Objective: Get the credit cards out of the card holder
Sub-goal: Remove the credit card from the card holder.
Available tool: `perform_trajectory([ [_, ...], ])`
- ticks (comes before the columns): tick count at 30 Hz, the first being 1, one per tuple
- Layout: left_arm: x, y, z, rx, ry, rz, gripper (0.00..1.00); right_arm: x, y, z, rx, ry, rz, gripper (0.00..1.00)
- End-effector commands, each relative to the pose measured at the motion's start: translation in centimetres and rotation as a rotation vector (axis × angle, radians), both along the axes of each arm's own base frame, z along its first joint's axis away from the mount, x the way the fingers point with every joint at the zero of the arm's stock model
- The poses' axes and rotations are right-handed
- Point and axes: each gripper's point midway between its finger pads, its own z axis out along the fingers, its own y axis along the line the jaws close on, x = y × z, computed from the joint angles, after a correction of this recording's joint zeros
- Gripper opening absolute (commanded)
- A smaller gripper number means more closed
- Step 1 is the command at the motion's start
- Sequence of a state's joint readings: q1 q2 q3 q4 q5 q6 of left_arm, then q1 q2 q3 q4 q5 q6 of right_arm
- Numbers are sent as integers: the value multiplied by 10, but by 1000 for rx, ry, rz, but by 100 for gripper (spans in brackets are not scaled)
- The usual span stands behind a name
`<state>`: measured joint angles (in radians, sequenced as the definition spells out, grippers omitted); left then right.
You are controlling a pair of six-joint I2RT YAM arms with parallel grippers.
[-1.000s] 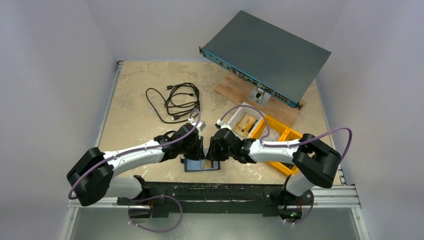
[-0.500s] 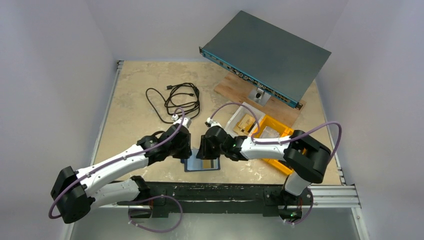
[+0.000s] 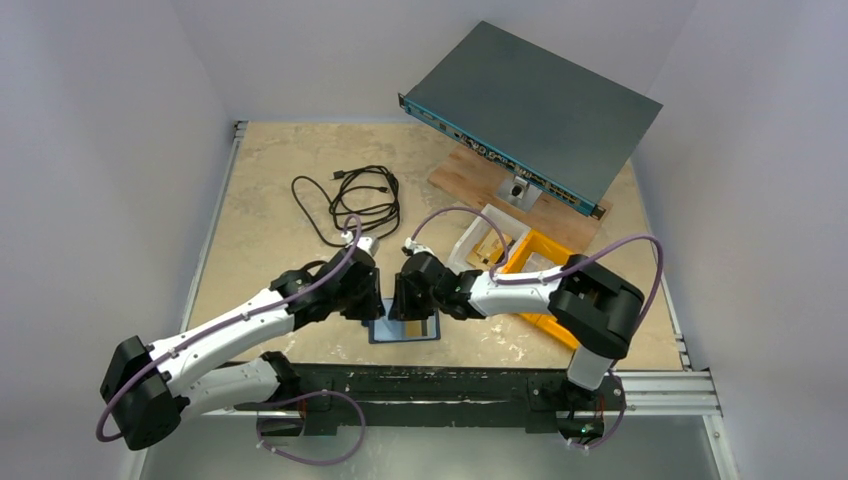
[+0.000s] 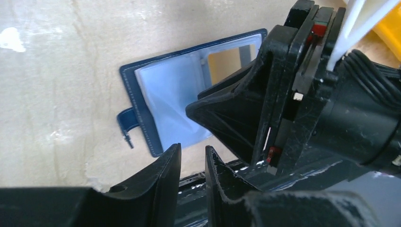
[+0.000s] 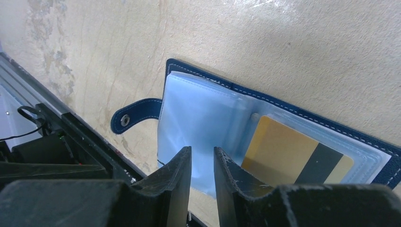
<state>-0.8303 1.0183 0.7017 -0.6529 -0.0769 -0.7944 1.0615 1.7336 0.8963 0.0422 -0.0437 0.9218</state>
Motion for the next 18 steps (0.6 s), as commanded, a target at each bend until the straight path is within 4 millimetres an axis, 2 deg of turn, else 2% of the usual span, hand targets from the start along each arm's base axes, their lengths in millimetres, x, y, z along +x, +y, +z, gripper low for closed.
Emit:
perform_trajectory([
  [1,10,-32,20,-161,22,1,25,5,3,38,69,-54,-20,25],
  [4,14,-41,18,-226,56,2,25,10,-8,48,51,-84,-66,25],
  [8,21,-55,17,-313,86,-14,25,13,-34,49,-13,-100,-145,27],
  [13,27,-59,-4,-375,150,-11,25,13,-61,38,-104,-90,-201,29],
  [18,30,-63,-22,-446,195,-32,27,10,-70,30,-149,-88,-193,33],
])
